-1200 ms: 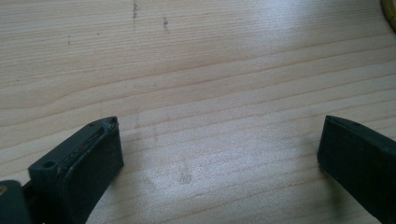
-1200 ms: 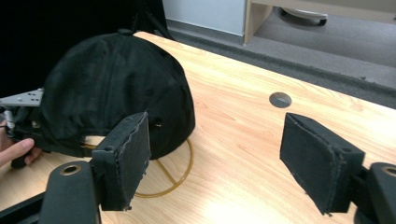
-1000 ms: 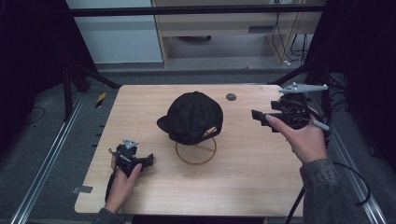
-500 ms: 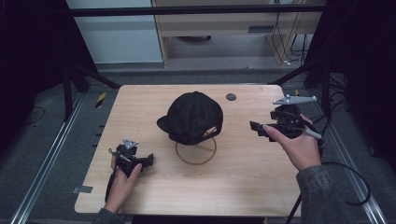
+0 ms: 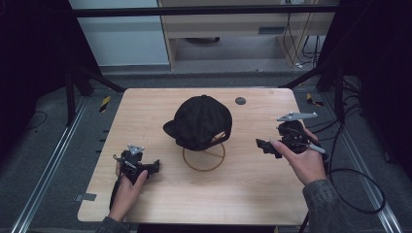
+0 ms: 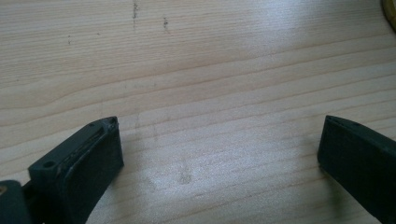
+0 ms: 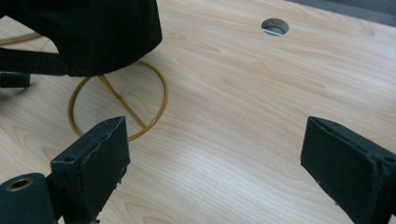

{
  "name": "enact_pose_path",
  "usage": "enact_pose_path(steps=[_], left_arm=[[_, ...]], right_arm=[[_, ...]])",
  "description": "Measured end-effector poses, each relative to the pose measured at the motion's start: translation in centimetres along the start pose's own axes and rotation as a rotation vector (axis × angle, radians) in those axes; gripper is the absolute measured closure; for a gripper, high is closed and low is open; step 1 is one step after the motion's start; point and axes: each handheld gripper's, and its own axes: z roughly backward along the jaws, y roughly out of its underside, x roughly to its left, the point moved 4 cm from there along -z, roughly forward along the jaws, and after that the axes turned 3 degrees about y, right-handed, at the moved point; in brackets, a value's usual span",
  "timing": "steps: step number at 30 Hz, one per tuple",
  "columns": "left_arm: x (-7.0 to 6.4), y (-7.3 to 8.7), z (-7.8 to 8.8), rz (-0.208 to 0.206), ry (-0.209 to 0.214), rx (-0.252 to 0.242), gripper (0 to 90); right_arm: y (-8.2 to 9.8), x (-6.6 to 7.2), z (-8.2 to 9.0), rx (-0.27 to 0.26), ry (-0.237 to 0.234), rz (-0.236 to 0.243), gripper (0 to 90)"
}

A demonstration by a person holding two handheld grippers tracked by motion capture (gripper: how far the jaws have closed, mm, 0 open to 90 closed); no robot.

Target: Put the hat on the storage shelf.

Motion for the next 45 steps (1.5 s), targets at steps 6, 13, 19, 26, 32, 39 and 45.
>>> enact_pose_path(steps=[6, 13, 19, 26, 32, 39, 45], left_arm=[[0.0, 0.0, 0.0, 0.000, 0.000, 0.000, 0.0], [0.0, 0.0, 0.0, 0.000, 0.000, 0.000, 0.0], [0.0, 0.0, 0.0, 0.000, 0.000, 0.000, 0.0], [0.0, 0.0, 0.0, 0.000, 0.000, 0.000, 0.0], [0.0, 0.0, 0.0, 0.000, 0.000, 0.000, 0.0], [0.0, 0.0, 0.0, 0.000, 0.000, 0.000, 0.0], [0.0, 0.0, 0.0, 0.000, 0.000, 0.000, 0.0]], right_arm=[[0.9, -0.1, -0.7, 0.008, -0.004, -0.008, 7.7], [2.5, 0.0, -1.8, 0.028, -0.011, -0.026, 7.8], [3.6, 0.2, -2.6, 0.049, -0.016, -0.029, 7.8], [4.7, 0.3, -3.4, 0.065, -0.023, -0.038, 8.5], [6.1, 0.5, -4.4, 0.095, -0.028, -0.057, 10.4], [6.9, 0.8, -5.2, 0.108, -0.031, -0.061, 11.2], [7.9, 1.2, -6.2, 0.119, -0.039, -0.062, 11.6]])
